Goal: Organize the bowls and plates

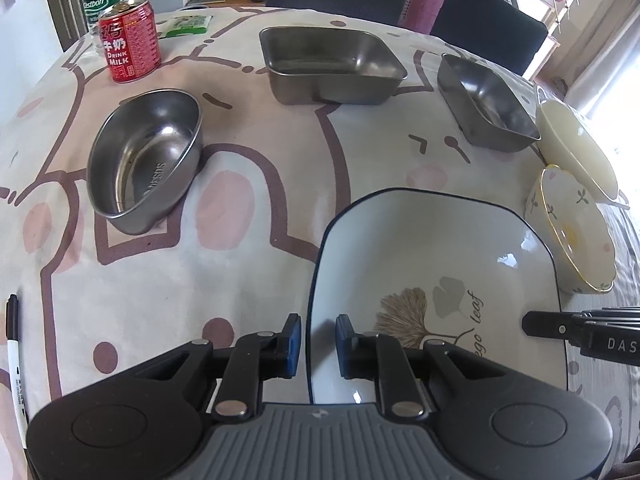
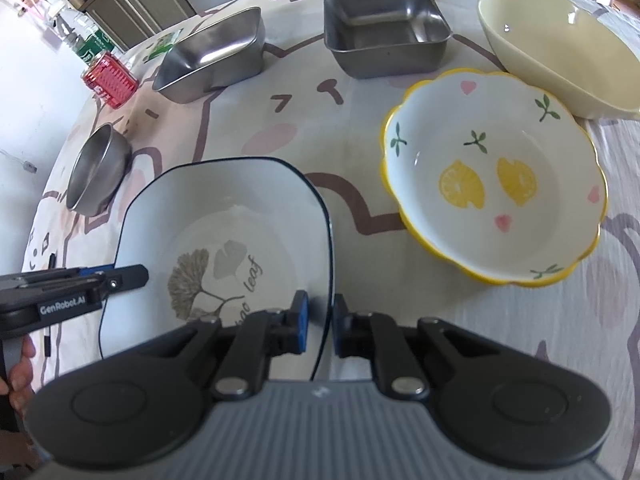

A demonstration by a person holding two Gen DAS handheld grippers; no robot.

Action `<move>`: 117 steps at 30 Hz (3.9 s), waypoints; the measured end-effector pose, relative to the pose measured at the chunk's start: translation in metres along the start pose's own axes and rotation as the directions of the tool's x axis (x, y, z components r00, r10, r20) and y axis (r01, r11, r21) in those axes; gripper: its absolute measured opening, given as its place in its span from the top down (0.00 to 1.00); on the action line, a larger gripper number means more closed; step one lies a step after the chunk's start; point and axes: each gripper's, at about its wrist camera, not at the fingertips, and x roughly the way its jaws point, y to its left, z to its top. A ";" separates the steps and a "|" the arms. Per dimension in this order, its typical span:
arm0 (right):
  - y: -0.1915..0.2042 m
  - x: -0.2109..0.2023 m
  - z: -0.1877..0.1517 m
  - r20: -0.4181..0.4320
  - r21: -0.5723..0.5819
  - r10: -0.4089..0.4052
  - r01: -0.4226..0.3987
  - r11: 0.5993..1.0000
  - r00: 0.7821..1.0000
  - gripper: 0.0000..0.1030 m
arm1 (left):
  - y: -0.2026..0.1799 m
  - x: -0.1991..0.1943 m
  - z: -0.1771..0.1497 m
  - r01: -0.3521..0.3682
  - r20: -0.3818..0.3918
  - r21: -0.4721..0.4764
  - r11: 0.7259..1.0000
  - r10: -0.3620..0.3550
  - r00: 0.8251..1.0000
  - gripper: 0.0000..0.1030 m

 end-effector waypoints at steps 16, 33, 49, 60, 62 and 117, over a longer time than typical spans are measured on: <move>0.007 0.002 0.000 0.010 -0.062 -0.041 0.041 0.997 0.999 0.82 | 0.003 -0.012 -0.007 -0.005 -0.002 0.013 1.000 0.005 1.000 0.81; 0.008 -0.018 -0.013 0.062 -0.092 -0.023 0.029 0.995 0.998 0.27 | -0.003 -0.032 -0.016 -0.055 0.021 0.046 0.997 0.054 0.998 0.21; -0.002 -0.069 -0.031 0.195 -0.105 -0.017 0.038 0.994 0.981 0.00 | -0.026 -0.082 -0.020 -0.051 0.198 0.058 0.997 0.039 0.980 0.00; -0.063 -0.129 -0.026 0.421 0.024 -0.029 0.021 0.999 0.906 0.00 | -0.086 -0.100 0.003 0.010 0.362 0.112 0.994 -0.051 0.931 0.00; -0.080 -0.136 -0.023 0.447 0.068 -0.048 0.020 0.998 0.893 0.00 | -0.098 -0.096 0.010 0.034 0.378 0.122 0.992 -0.078 0.923 0.00; -0.388 -0.162 -0.097 0.418 0.696 -0.272 -0.114 0.709 0.867 0.86 | -0.336 0.057 0.097 0.467 0.044 0.400 0.789 -0.525 0.850 0.59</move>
